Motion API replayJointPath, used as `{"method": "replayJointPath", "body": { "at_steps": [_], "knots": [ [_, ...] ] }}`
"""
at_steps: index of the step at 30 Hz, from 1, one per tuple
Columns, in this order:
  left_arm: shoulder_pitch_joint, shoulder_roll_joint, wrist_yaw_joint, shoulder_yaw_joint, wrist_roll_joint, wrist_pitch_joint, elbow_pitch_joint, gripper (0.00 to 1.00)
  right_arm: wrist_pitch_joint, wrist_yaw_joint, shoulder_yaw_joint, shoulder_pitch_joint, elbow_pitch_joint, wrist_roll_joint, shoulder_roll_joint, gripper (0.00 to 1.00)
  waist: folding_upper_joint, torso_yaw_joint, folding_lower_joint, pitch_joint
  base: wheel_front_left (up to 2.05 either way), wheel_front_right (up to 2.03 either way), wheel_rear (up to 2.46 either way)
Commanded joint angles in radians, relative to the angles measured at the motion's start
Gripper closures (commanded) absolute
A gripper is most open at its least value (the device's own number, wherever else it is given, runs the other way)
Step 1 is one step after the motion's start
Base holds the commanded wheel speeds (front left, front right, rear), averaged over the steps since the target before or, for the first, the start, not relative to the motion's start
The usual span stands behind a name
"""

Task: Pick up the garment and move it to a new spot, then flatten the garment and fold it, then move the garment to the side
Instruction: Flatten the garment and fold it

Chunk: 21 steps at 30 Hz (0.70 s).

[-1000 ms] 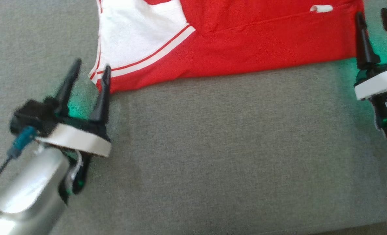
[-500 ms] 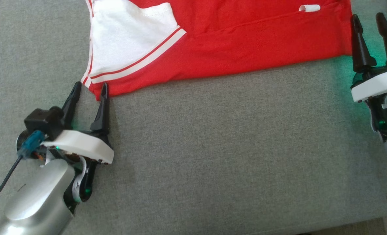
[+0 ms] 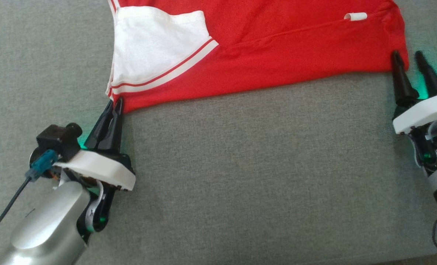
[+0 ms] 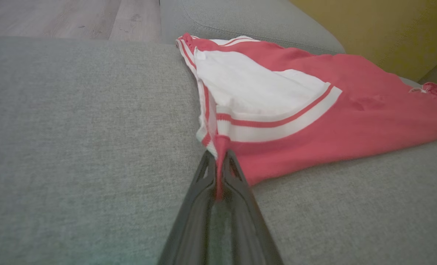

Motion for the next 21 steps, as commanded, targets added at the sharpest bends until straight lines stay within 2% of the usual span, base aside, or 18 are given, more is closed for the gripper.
{"method": "replayJointPath", "body": {
  "at_steps": [1, 2, 11, 16, 21],
  "knots": [
    [-0.004, 0.036, 0.001, 0.034, 0.006, -0.015, -0.023, 1.0, 0.014, -0.001, 0.016, 0.016, -0.013, 0.016, -0.01, 0.82, 0.0, 0.003, 0.0, -0.003, 0.0, 0.0, 0.0],
    [-0.003, 0.036, 0.0, 0.035, 0.006, -0.017, -0.024, 1.0, 0.027, -0.001, 0.023, 0.015, -0.01, 0.026, -0.009, 1.0, 0.0, 0.004, 0.0, -0.006, 0.0, 0.0, 0.0],
    [0.033, 0.052, -0.008, 0.031, 0.0, -0.031, -0.037, 1.0, 0.067, -0.001, 0.052, 0.048, -0.047, 0.08, -0.064, 1.0, 0.0, 0.005, 0.0, -0.056, 0.0, 0.0, 0.0],
    [0.127, 0.09, 0.017, 0.02, -0.001, -0.041, -0.112, 1.0, 0.068, -0.001, 0.048, 0.155, -0.119, 0.108, -0.127, 1.0, 0.0, -0.001, 0.0, -0.098, 0.0, 0.0, 0.0],
    [0.205, 0.105, 0.038, 0.003, -0.001, -0.05, -0.17, 1.0, 0.066, -0.001, 0.022, 0.265, -0.174, 0.116, -0.173, 1.0, 0.0, 0.0, 0.0, -0.122, 0.0, 0.0, 0.0]
  ]
}}
